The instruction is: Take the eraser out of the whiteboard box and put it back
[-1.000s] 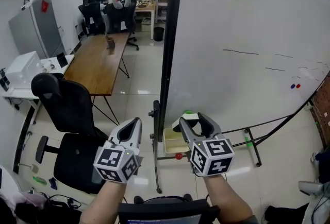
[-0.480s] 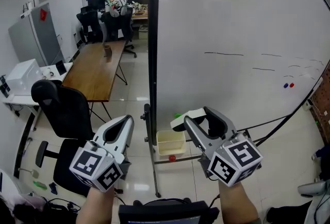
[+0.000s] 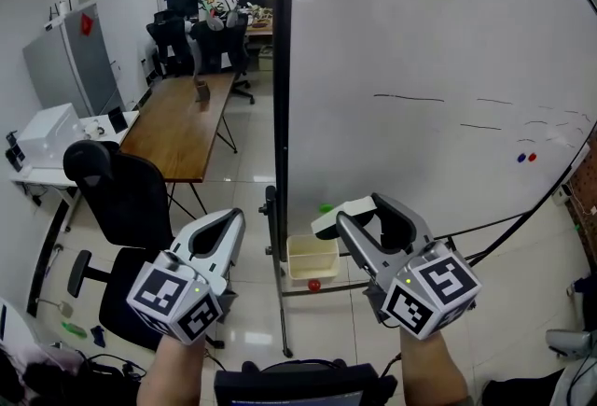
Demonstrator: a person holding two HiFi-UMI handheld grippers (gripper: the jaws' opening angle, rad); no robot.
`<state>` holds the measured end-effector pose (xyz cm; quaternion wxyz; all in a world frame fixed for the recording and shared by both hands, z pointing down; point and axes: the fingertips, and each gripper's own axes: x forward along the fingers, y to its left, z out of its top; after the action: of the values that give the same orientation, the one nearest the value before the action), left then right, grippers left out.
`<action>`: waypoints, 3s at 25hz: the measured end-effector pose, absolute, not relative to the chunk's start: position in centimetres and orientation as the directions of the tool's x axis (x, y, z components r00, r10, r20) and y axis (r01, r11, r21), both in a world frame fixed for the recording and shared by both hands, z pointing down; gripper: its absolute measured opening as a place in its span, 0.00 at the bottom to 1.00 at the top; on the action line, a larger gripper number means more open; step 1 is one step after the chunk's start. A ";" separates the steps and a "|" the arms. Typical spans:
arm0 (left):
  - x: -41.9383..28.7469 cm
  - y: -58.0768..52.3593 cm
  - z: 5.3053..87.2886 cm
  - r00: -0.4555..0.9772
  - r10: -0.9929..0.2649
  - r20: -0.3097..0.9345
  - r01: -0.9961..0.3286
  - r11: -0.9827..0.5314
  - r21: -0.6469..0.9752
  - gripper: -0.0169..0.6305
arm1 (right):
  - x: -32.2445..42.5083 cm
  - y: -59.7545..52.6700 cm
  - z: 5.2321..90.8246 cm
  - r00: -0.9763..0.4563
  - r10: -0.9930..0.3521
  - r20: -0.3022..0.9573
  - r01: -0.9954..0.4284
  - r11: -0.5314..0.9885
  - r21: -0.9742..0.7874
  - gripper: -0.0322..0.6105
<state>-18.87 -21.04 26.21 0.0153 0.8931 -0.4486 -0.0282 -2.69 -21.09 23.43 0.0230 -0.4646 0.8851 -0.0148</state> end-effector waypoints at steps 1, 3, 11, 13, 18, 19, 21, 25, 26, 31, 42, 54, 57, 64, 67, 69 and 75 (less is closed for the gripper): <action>-18.9 -21.0 26.2 0.596 -0.802 -0.036 -0.801 -0.597 0.049 0.07 | -2.7 -21.1 23.4 -0.567 -0.823 -0.027 -0.822 0.568 -0.045 0.47; -18.9 -21.0 26.3 0.595 -0.803 -0.036 -0.802 -0.596 0.046 0.07 | -2.8 -21.1 23.4 -0.569 -0.822 -0.025 -0.821 0.570 -0.040 0.47; -19.0 -20.9 26.4 0.594 -0.804 -0.035 -0.802 -0.595 0.050 0.07 | -3.0 -20.8 23.1 -0.577 -0.816 -0.028 -0.816 0.578 -0.032 0.47; -18.8 -20.8 26.5 0.595 -0.803 -0.033 -0.802 -0.596 0.046 0.07 | -3.0 -20.8 23.2 -0.578 -0.815 -0.027 -0.815 0.579 -0.034 0.47; -19.4 -20.9 26.7 0.584 -0.810 -0.044 -0.807 -0.586 0.070 0.07 | -2.7 -20.7 23.3 -0.569 -0.822 -0.029 -0.821 0.570 -0.038 0.47; -19.7 -21.0 26.7 0.576 -0.816 -0.052 -0.811 -0.578 0.089 0.07 | -2.7 -20.7 23.4 -0.568 -0.823 -0.028 -0.822 0.568 -0.038 0.47; -20.2 -21.3 27.0 0.552 -0.832 -0.055 -0.825 -0.555 0.104 0.08 | -2.6 -20.8 23.7 -0.567 -0.824 -0.023 -0.823 0.567 -0.040 0.47; -20.2 -21.5 28.0 0.536 -0.843 -0.046 -0.837 -0.538 0.102 0.08 | -2.6 -21.2 25.3 -0.565 -0.825 0.006 -0.824 0.564 -0.053 0.47; -20.1 -21.6 28.4 0.535 -0.844 -0.042 -0.838 -0.536 0.106 0.08 | -2.6 -21.3 25.8 -0.562 -0.827 0.015 -0.826 0.561 -0.055 0.47; -19.2 -22.1 31.8 0.528 -0.849 0.008 -0.844 -0.524 0.120 0.08 | -2.4 -22.4 29.0 -0.542 -0.838 0.064 -0.840 0.539 -0.061 0.47; -17.1 -23.6 40.1 0.527 -0.843 0.110 -0.846 -0.508 0.160 0.08 | -2.6 -24.1 37.2 -0.529 -0.831 0.172 -0.849 0.521 -0.091 0.47; -16.8 -24.1 47.2 0.508 -0.833 0.221 -0.861 -0.483 0.159 0.08 | -2.9 -25.0 43.4 -0.520 -0.820 0.240 -0.854 0.505 -0.127 0.47; -16.7 -24.5 48.1 0.510 -0.828 0.233 -0.860 -0.482 0.169 0.08 | -3.2 -25.4 45.3 -0.515 -0.814 0.268 -0.857 0.501 -0.125 0.47; -15.8 -24.8 50.6 0.536 -0.810 0.237 -0.844 -0.501 0.194 0.08 | -4.1 -25.9 49.8 -0.497 -0.799 0.338 -0.859 0.508 -0.062 0.47; -15.8 -24.7 51.3 0.539 -0.805 0.246 -0.842 -0.508 0.180 0.08 | -4.5 -26.0 50.8 -0.494 -0.795 0.353 -0.860 0.506 -0.062 0.47; -15.8 -24.7 52.0 0.534 -0.803 0.263 -0.845 -0.502 0.183 0.08 | -4.4 -25.9 51.4 -0.483 -0.795 0.366 -0.864 0.501 -0.051 0.47; -16.0 -24.5 52.6 0.530 -0.802 0.276 -0.848 -0.490 0.203 0.08 | -4.6 -25.7 51.8 -0.462 -0.811 0.358 -0.871 0.492 -0.011 0.47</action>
<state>-15.98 -24.48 52.61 0.1584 0.8601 -0.4795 0.0720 -4.57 -25.70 51.82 -0.1546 -0.4949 0.8496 -0.0963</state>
